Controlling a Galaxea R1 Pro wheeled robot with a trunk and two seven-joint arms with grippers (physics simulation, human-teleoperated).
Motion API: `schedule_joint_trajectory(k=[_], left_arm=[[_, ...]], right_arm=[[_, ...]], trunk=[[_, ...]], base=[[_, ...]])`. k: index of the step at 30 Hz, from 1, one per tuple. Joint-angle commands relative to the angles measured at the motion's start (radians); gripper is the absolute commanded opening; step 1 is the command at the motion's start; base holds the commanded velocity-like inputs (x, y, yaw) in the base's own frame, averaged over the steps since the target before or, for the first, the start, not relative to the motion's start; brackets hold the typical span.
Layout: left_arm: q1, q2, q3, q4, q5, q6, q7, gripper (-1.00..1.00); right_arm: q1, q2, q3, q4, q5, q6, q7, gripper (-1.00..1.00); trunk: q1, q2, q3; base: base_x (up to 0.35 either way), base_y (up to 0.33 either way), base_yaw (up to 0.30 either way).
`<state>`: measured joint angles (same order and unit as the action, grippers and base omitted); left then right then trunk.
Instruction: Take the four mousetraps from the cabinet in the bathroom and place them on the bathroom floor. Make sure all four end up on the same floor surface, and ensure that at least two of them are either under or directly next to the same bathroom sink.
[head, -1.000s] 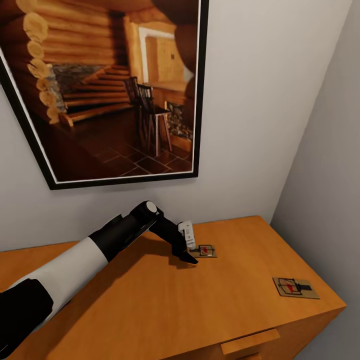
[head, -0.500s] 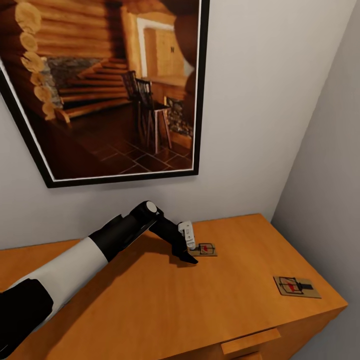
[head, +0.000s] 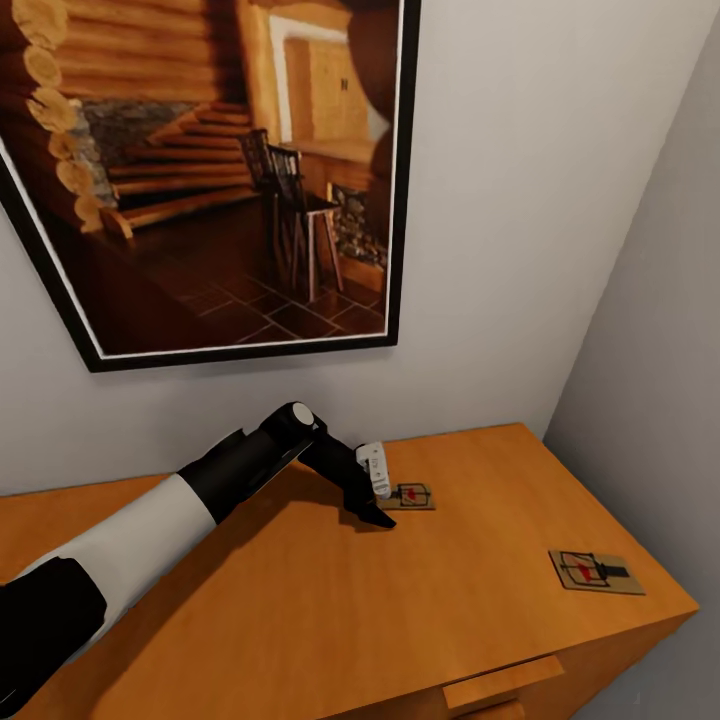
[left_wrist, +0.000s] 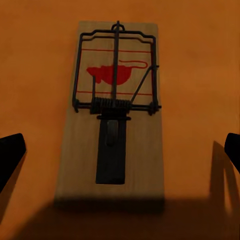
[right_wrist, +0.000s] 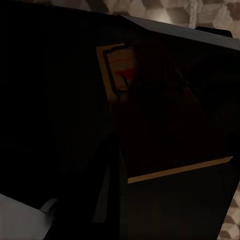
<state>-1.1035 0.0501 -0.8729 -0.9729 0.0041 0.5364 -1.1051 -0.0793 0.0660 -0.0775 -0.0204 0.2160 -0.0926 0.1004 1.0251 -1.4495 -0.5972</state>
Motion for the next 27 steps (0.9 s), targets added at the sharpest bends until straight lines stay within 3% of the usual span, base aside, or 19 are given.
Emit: schedule_joint_trajectory(k=[1,20,27], left_arm=[[-0.001,0.001,-0.002,-0.001,0.000,0.008,-0.002,1.00],[-0.001,0.001,-0.004,0.008,0.000,0.008,-0.002,1.00],[-0.001,0.001,-0.040,0.009,-0.001,0.008,-0.002,1.00]], right_arm=[[0.000,0.001,-0.008,0.000,0.006,-0.003,0.003,-1.00],[0.000,0.001,-0.008,0.000,0.006,-0.003,0.003,-1.00],[0.000,0.002,-0.008,0.000,0.006,-0.003,0.003,-1.00]], trunk=[[0.000,-0.001,-0.002],[0.000,-0.001,-0.025],[0.000,-0.001,-0.027]], base=[[0.000,0.000,0.000],[0.000,0.000,0.000],[0.000,0.000,0.000]])
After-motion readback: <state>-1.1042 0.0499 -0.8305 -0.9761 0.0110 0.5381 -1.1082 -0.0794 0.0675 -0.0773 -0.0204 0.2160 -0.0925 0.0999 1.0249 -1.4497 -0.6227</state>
